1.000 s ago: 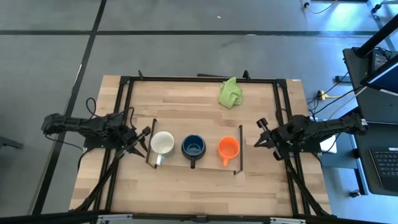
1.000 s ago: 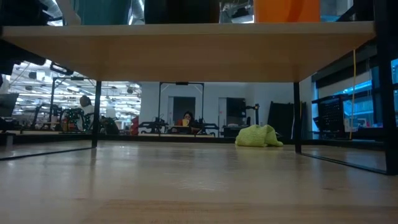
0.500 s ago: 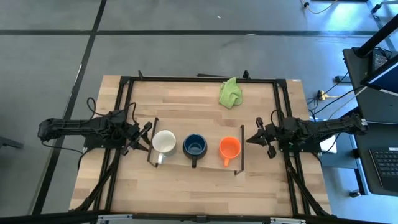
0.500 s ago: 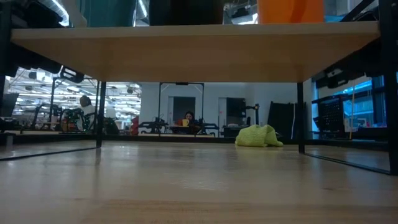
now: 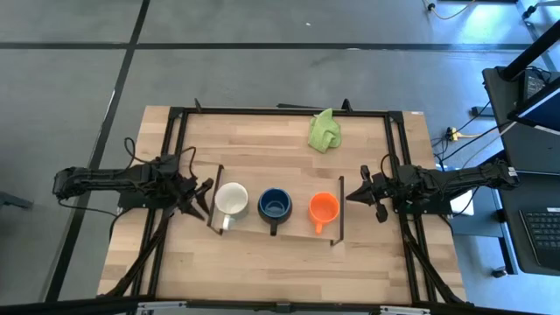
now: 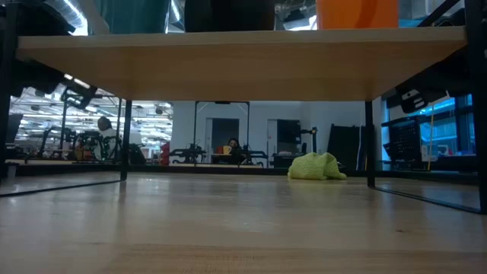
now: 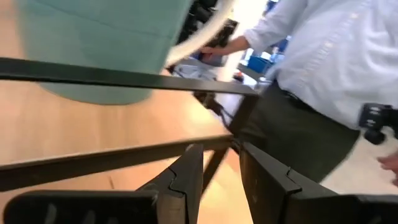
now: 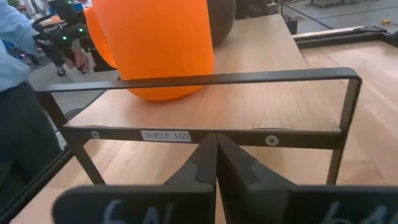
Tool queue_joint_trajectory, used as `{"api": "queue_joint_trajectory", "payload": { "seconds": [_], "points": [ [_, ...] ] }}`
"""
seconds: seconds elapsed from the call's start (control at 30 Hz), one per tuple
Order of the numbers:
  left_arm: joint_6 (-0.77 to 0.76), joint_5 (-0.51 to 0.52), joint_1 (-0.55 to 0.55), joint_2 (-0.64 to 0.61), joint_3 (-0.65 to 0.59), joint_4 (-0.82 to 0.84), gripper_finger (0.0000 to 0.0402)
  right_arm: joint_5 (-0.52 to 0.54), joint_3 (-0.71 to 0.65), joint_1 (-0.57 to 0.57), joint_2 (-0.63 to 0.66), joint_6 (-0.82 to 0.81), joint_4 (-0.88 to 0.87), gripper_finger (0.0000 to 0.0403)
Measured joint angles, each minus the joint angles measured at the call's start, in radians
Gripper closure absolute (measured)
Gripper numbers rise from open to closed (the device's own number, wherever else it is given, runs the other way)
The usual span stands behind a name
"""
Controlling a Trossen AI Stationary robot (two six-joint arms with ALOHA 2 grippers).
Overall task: Stack small to large cups/mugs on shelf
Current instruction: Return to Home Position
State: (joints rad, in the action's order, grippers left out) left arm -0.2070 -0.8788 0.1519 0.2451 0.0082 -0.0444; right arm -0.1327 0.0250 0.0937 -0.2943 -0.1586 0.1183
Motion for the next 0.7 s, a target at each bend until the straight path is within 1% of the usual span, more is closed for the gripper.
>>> {"api": "queue_joint_trajectory", "payload": {
  "seconds": [0.1, 0.33, 0.43, 0.6, 0.7],
  "points": [
    [-0.001, -0.048, 0.000, 0.002, 0.000, 0.003, 0.0302, -0.006, 0.000, 0.000, 0.000, -0.022, 0.003, 0.0397],
    [-0.023, -0.055, 0.000, 0.004, 0.000, 0.003, 0.0302, -0.009, 0.000, 0.000, 0.002, -0.020, 0.014, 0.0397],
    [-0.027, -0.068, 0.000, 0.004, 0.000, 0.003, 0.0302, -0.032, 0.000, 0.000, 0.002, -0.016, 0.011, 0.0397],
    [-0.025, -0.172, 0.000, 0.004, 0.000, 0.018, 0.0302, -0.078, 0.000, 0.000, 0.002, -0.015, 0.004, 0.0397],
    [-0.018, -0.186, 0.000, 0.004, 0.000, 0.019, 0.0302, -0.081, 0.000, 0.000, 0.002, -0.018, -0.015, 0.0397]
  ]
}}
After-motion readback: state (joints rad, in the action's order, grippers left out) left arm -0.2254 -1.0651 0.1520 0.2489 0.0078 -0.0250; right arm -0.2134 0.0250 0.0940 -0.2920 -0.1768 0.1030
